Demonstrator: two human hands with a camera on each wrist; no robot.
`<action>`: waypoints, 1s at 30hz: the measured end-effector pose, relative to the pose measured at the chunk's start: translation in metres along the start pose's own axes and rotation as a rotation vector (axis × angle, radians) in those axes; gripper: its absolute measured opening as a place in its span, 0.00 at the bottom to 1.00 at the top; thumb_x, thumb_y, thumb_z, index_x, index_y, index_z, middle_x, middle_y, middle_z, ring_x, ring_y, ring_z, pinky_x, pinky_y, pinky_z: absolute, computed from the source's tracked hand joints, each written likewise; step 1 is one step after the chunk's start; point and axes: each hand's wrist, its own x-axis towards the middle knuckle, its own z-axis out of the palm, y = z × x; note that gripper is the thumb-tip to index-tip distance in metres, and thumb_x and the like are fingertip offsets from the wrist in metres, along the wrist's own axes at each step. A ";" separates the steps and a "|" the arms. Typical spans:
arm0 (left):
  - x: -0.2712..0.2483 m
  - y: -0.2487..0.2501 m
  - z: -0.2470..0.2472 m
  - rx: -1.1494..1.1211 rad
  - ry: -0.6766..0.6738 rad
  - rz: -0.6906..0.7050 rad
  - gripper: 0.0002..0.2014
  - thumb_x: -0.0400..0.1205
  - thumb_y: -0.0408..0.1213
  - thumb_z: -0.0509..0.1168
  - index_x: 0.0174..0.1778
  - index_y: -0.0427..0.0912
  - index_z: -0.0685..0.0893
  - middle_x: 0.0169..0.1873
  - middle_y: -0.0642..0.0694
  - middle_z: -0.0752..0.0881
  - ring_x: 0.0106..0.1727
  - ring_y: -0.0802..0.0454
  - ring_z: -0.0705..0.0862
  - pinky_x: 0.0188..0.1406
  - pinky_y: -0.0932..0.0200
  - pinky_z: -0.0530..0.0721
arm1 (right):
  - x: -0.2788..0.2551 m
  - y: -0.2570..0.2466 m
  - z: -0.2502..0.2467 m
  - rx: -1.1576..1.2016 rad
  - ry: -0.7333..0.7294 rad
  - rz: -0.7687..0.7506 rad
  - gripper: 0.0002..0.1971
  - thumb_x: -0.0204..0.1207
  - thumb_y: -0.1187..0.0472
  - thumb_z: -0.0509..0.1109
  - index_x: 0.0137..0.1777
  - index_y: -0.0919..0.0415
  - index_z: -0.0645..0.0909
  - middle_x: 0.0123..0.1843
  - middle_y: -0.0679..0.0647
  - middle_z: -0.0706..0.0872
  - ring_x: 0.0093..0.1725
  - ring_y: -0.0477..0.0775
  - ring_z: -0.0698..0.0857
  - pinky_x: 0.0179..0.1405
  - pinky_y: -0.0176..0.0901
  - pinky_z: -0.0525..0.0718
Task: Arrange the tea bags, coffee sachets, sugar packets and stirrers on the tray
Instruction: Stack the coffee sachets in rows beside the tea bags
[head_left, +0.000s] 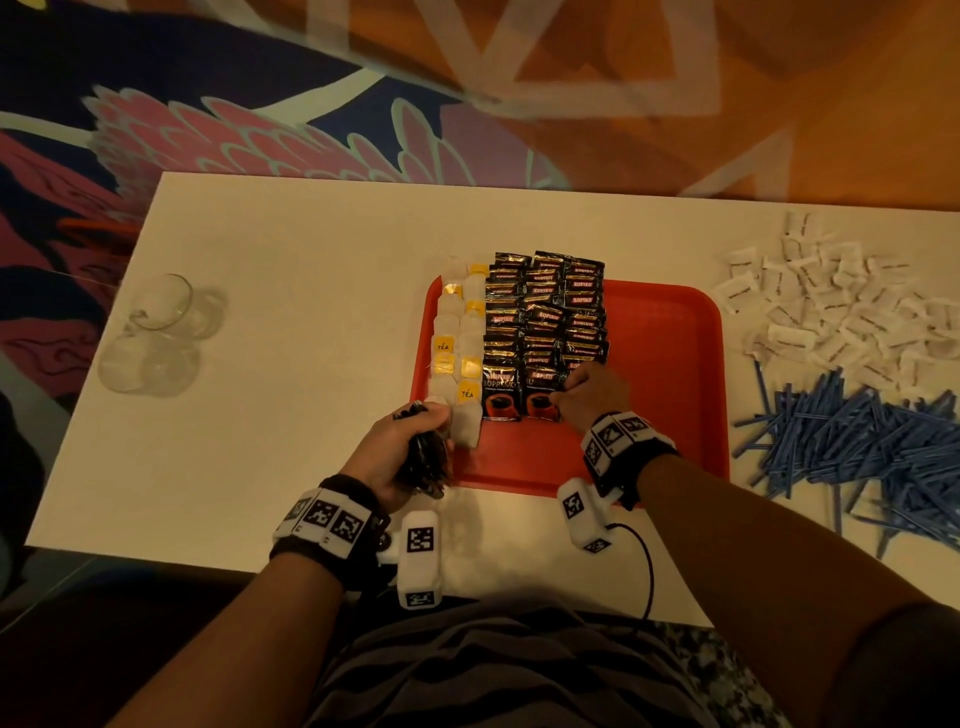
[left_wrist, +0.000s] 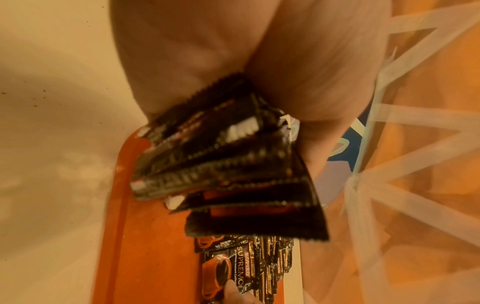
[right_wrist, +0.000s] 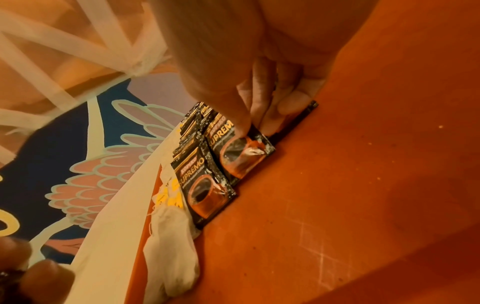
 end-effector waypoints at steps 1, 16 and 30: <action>-0.001 0.000 0.000 0.000 0.002 0.000 0.04 0.83 0.37 0.68 0.51 0.41 0.83 0.36 0.44 0.86 0.33 0.50 0.86 0.35 0.54 0.86 | 0.000 0.000 -0.001 -0.006 0.000 -0.009 0.10 0.71 0.60 0.79 0.44 0.55 0.79 0.53 0.53 0.83 0.41 0.45 0.82 0.35 0.35 0.84; 0.000 -0.005 -0.002 -0.060 -0.054 -0.037 0.12 0.79 0.29 0.63 0.57 0.41 0.82 0.41 0.40 0.86 0.38 0.44 0.87 0.35 0.52 0.87 | -0.012 0.000 -0.008 0.018 0.025 -0.053 0.11 0.74 0.61 0.77 0.54 0.59 0.80 0.43 0.47 0.82 0.33 0.35 0.74 0.16 0.20 0.70; -0.001 0.010 0.035 0.112 -0.119 -0.004 0.19 0.78 0.28 0.71 0.66 0.44 0.84 0.56 0.32 0.90 0.50 0.33 0.91 0.37 0.39 0.90 | -0.060 -0.025 -0.047 0.142 -0.384 -0.346 0.15 0.73 0.51 0.78 0.55 0.58 0.84 0.44 0.49 0.90 0.39 0.43 0.88 0.34 0.34 0.81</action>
